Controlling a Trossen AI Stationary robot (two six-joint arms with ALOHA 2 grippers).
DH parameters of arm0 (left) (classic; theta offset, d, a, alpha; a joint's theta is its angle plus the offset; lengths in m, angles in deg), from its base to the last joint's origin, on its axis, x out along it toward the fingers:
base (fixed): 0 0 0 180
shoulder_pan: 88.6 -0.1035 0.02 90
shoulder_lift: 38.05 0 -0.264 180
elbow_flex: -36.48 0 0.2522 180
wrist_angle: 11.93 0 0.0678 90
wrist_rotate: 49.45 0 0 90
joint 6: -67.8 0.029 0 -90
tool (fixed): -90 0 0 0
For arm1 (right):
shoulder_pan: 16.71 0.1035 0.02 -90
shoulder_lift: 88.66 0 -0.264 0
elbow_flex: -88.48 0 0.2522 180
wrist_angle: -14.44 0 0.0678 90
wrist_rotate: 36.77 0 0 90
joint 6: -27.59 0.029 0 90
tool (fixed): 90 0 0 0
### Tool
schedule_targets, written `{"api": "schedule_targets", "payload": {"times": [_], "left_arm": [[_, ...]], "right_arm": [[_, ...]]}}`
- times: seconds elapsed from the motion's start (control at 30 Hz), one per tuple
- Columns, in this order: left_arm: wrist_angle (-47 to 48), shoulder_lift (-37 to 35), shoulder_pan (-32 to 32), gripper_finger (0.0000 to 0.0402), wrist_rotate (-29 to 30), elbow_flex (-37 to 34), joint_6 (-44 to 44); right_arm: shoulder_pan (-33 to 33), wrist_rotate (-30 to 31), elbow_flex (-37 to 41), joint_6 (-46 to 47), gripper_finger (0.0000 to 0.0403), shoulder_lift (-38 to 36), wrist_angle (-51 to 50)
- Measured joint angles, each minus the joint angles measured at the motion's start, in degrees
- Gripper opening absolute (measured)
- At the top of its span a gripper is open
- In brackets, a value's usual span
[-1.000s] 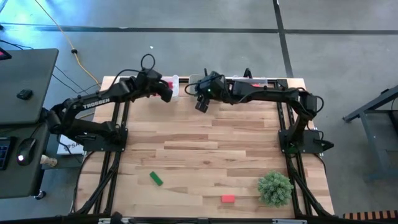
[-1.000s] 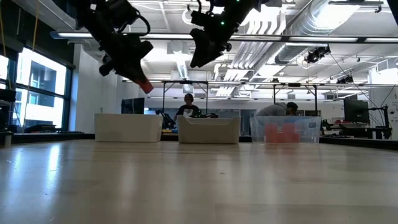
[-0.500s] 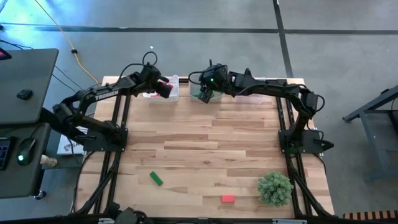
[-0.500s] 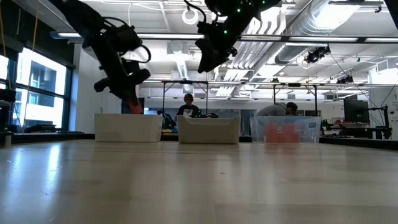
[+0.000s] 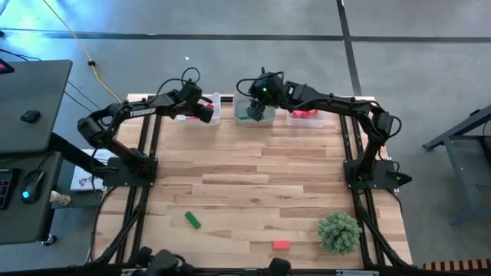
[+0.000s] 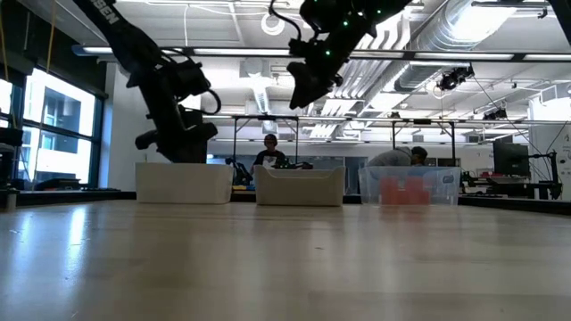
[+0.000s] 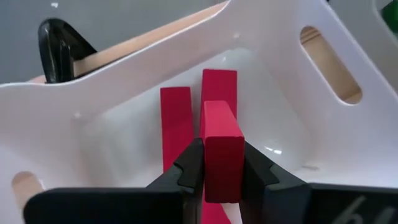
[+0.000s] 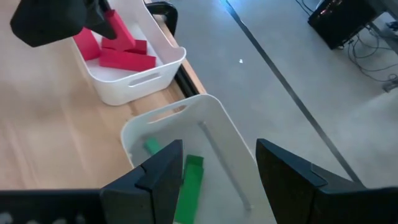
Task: Sort & place blocks by color
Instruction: Put the red block into the white bin
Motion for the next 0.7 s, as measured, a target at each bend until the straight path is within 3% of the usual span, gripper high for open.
{"api": "schedule_targets", "payload": {"times": [0.5, 0.7], "left_arm": [[-0.3, 0.9, 0.0, 0.0066, 0.0, 0.0, -1.3], [0.0, 0.8, 0.0, 0.0086, 0.0, 0.0, -1.3]], "right_arm": [[-1.1, -0.5, 0.0, -1.2, 0.0193, 0.0, 0.0], [-1.1, -5.5, 0.0, 0.7, 0.0193, 0.0, -0.1]]}}
